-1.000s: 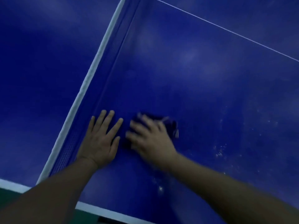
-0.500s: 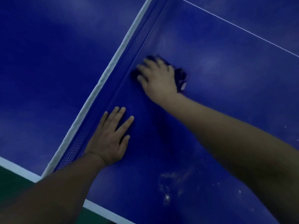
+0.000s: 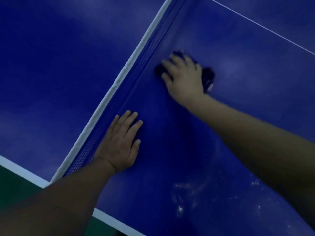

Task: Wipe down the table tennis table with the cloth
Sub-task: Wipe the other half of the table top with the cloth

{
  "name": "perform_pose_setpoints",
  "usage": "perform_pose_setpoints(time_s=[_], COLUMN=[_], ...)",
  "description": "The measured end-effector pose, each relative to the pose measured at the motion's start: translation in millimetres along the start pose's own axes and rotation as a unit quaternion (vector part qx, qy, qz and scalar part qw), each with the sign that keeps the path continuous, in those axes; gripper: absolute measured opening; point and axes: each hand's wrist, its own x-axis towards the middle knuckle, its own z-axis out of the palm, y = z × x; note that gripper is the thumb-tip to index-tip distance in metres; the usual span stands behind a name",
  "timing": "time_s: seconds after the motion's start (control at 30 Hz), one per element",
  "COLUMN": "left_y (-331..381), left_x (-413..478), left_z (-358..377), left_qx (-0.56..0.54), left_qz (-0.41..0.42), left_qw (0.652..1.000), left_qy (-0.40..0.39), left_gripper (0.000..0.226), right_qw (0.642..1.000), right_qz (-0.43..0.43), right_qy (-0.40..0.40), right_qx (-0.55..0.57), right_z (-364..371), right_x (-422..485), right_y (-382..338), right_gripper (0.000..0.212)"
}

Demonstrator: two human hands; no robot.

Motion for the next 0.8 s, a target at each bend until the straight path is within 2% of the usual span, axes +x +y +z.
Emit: perform_pose_setpoints(time_s=[0.07, 0.17, 0.27, 0.3, 0.33, 0.4, 0.47, 0.53, 0.57, 0.63, 0.73, 0.8], left_y=[-1, -2, -3, -3, -2, -2, -2, -1, 0, 1, -1, -3], left_x=[0, 0, -1, 0, 0, 0, -1, -2, -3, -4, -6, -4], left_z=[0, 1, -1, -2, -3, -3, -4, -5, -5, -7, -10, -12], left_qx=[-0.001, 0.011, 0.014, 0.014, 0.015, 0.011, 0.0, -0.018, -0.026, -0.039, -0.058, -0.074], left_qz=[0.0, 0.015, 0.024, 0.024, 0.025, 0.027, 0.023, 0.023, 0.023, 0.016, 0.007, 0.003], left_qw=[1.0, 1.0, 1.0, 1.0, 0.999, 0.999, 1.0, 1.0, 0.999, 0.999, 0.998, 0.996], left_qy=[0.003, 0.001, -0.006, -0.011, -0.013, -0.014, -0.015, -0.007, -0.003, -0.007, -0.019, -0.039], left_gripper=[0.054, 0.054, 0.055, 0.055, 0.055, 0.054, 0.053, 0.051, 0.051, 0.052, 0.054, 0.054], right_qw=[0.995, 0.973, 0.932, 0.934, 0.952, 0.991, 1.0, 0.998, 0.999, 0.995, 0.94, 0.901], right_qz=[-0.099, -0.216, -0.342, -0.338, -0.294, -0.128, 0.01, 0.062, 0.04, -0.095, -0.322, -0.407], right_qy=[-0.003, -0.074, -0.122, -0.113, -0.082, -0.028, -0.012, 0.005, 0.022, 0.011, -0.107, -0.147], right_qx=[0.006, 0.037, 0.0, -0.018, -0.025, -0.01, 0.02, 0.027, 0.024, 0.029, 0.039, 0.002], right_z=[7, 10, 4, 2, 0, -6, -5, 0, 4, 13, 13, 1], right_x=[-85, -218, -223, -200, -174, -123, -92, -101, -121, -190, -300, -304], right_y=[-15, -18, 13, 22, 29, 35, 26, -1, -17, -46, -53, -24], right_gripper=[0.047, 0.043, 0.045, 0.046, 0.046, 0.046, 0.046, 0.044, 0.042, 0.039, 0.039, 0.04])
